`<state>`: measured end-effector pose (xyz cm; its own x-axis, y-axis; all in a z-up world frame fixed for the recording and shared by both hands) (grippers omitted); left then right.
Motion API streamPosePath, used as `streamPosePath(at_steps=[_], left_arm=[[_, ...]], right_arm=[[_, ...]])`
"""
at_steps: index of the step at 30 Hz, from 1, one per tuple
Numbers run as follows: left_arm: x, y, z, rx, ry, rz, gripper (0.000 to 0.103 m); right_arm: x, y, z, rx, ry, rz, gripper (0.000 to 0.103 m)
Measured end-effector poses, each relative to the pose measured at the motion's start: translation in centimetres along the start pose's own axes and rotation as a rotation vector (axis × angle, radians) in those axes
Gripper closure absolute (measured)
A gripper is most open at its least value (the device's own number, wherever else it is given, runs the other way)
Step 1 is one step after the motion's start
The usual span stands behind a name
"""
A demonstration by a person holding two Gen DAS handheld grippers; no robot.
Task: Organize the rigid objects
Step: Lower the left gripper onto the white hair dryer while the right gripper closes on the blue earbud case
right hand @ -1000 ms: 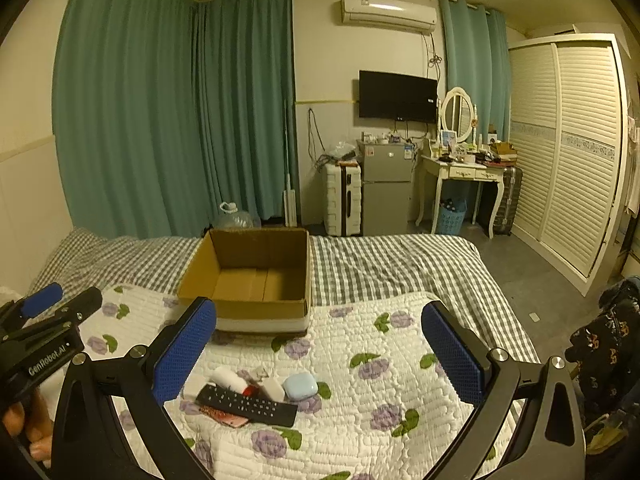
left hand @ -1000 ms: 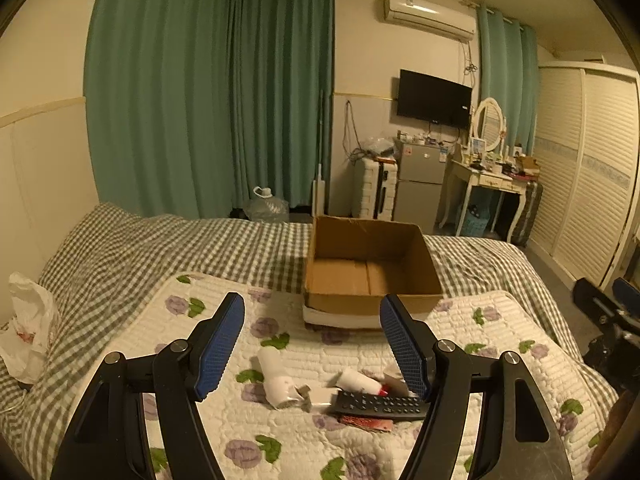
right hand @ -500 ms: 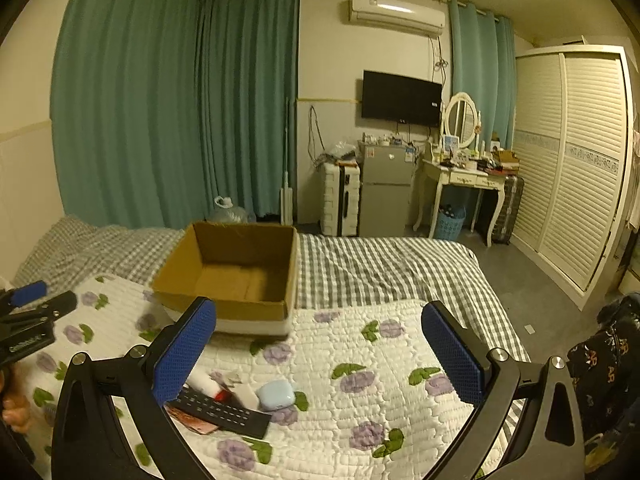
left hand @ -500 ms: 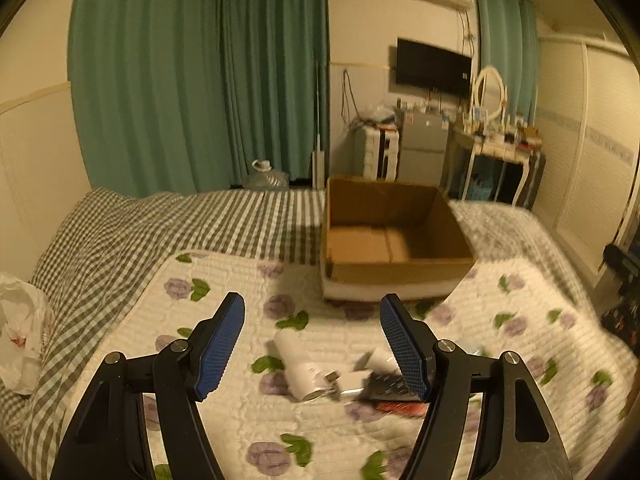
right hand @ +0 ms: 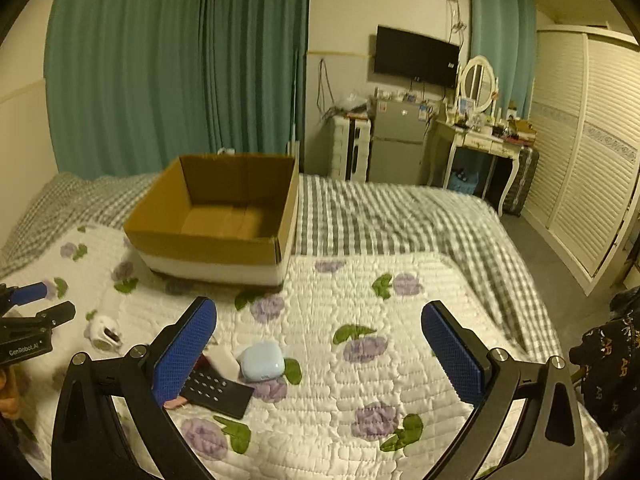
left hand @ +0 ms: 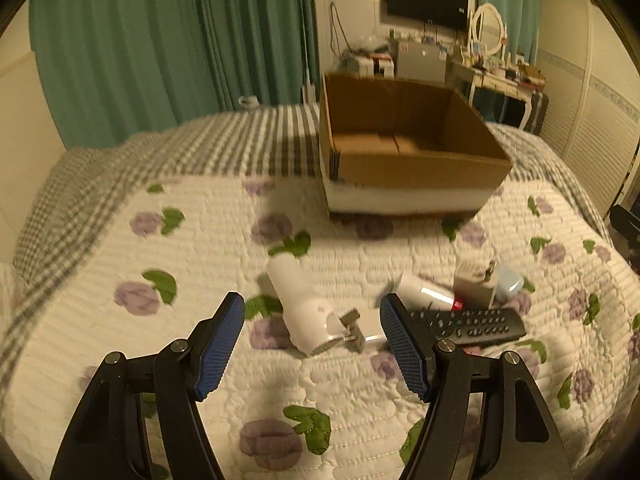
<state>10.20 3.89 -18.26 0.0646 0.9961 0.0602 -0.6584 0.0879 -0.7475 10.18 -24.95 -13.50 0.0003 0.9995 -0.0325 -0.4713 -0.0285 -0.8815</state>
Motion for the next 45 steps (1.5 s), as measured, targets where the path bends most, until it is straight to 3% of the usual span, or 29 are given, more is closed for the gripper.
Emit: streamPosePath(at_steps=[12,21,28,35,38,41,43,45], left_arm=[[1.4,2.3,-4.8,0.11,-0.006,0.078,0.03],[2.7,1.4,-8.1,0.122,-0.044,0.2,0.03],[1.4,2.9,-11.3,0.186,-0.025,0.208,0.03],[0.9,2.9,-12.0,0.166,-0.01,0.172,0.038],[0.7,3.1,-12.2,0.169,-0.01,0.157,0.054],[0.8,3.2,-12.4,0.168,-0.001,0.168,0.054],[0.8,3.2,-12.3,0.162,0.008,0.17,0.054],[0.8,3.1,-12.0,0.158,0.013,0.165,0.054]], right_arm=[[1.3,5.2,-6.5,0.161,-0.016,0.042,0.0],[2.4,7.8,-10.4,0.257,-0.042,0.06,0.0],[3.1,10.0,-13.5,0.343,-0.06,0.069,0.001],[3.9,10.9,-14.9,0.366,-0.064,0.112,0.001],[4.8,11.5,-15.2,0.389,-0.068,0.166,0.012],[5.1,11.6,-15.2,0.382,-0.08,0.166,0.022],[5.3,11.6,-15.1,0.379,-0.087,0.171,0.041],[5.7,11.5,-14.9,0.368,-0.091,0.192,0.05]])
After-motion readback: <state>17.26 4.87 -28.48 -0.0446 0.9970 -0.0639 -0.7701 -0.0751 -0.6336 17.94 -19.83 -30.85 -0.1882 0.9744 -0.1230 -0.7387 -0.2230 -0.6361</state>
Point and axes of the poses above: each gripper's, at about its wrist camera, not at the fingertips, and z roughly against the way its jaws point, x to its left, y to its underside, the point moved 7 cm from there along -z, roughly the way its jaws point, and after that the axes turned 8 degrees about -x, right-handed, at the moved point
